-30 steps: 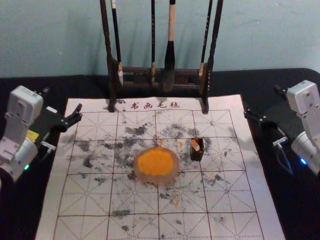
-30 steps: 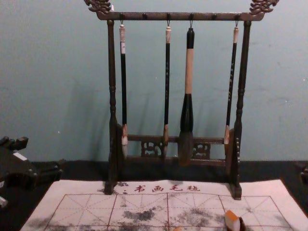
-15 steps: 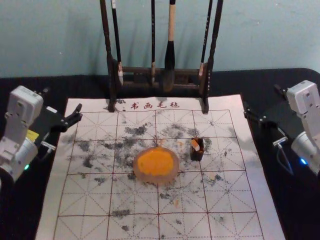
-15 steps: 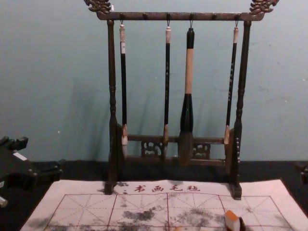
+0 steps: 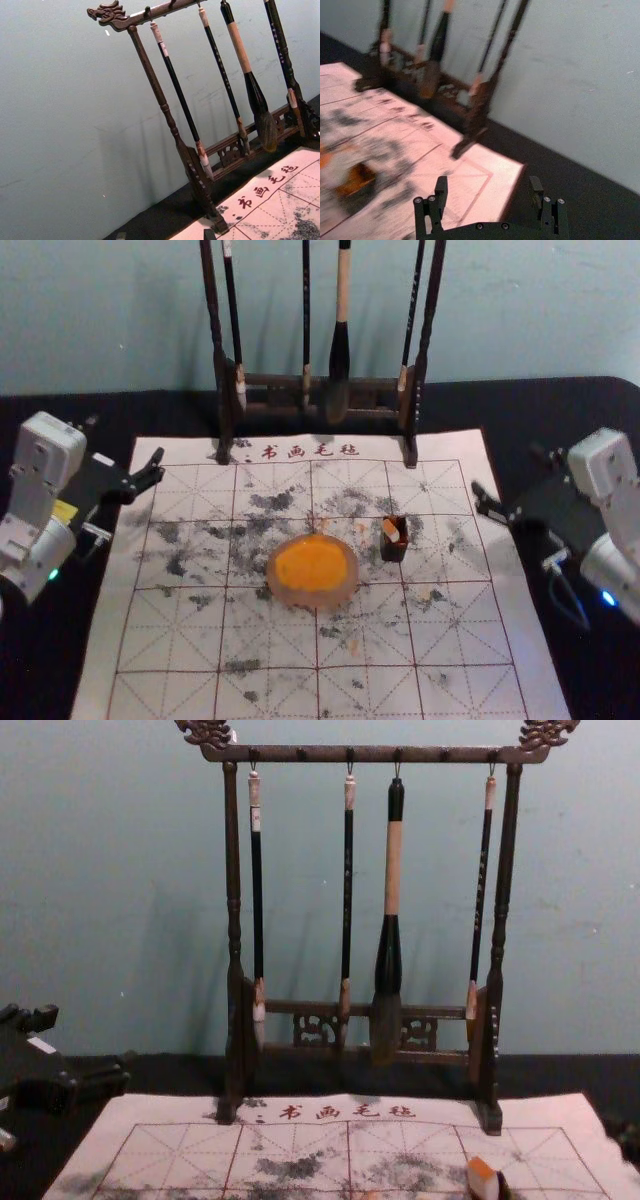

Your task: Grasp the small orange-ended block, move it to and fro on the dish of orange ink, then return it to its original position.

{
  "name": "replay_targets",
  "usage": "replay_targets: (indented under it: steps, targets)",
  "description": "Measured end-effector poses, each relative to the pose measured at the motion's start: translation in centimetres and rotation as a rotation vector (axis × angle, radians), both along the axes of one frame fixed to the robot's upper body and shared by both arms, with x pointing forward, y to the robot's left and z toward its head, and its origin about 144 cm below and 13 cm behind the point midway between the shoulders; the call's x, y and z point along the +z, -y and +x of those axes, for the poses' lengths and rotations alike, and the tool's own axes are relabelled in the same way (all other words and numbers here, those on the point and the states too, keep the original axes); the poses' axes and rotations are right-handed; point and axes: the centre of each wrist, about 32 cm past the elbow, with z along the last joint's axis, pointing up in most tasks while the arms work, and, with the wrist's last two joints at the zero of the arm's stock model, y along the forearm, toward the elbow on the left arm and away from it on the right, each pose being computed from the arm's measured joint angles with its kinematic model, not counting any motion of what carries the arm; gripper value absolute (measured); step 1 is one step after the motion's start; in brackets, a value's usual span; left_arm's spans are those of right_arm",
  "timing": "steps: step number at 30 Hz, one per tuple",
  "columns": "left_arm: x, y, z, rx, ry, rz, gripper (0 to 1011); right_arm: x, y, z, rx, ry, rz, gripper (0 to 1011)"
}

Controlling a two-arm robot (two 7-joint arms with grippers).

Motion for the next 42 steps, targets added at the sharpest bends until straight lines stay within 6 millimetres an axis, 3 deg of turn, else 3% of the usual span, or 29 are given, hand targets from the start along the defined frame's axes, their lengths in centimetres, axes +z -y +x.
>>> replay_targets:
  steps: [9, 16, 35, 42]
  targets:
    - [0.0, 0.0, 0.0, 0.0, 0.0, 0.0, 1001, -0.7, -1.4, -3.7, 0.185, -0.063, -0.026, 1003]
    - [0.0, 0.0, 0.0, 0.0, 0.0, 0.0, 1001, -1.1, -2.7, -4.4, 0.274, -0.049, -0.055, 1002]
    - [0.0, 0.0, 0.0, 0.0, 0.0, 0.0, 1001, -2.8, -6.8, -1.5, 0.275, -0.016, -0.09, 1003]
    - [0.0, 0.0, 0.0, 0.0, 0.0, 0.0, 1001, -3.1, -7.4, -0.9, 0.253, -0.021, -0.078, 1002]
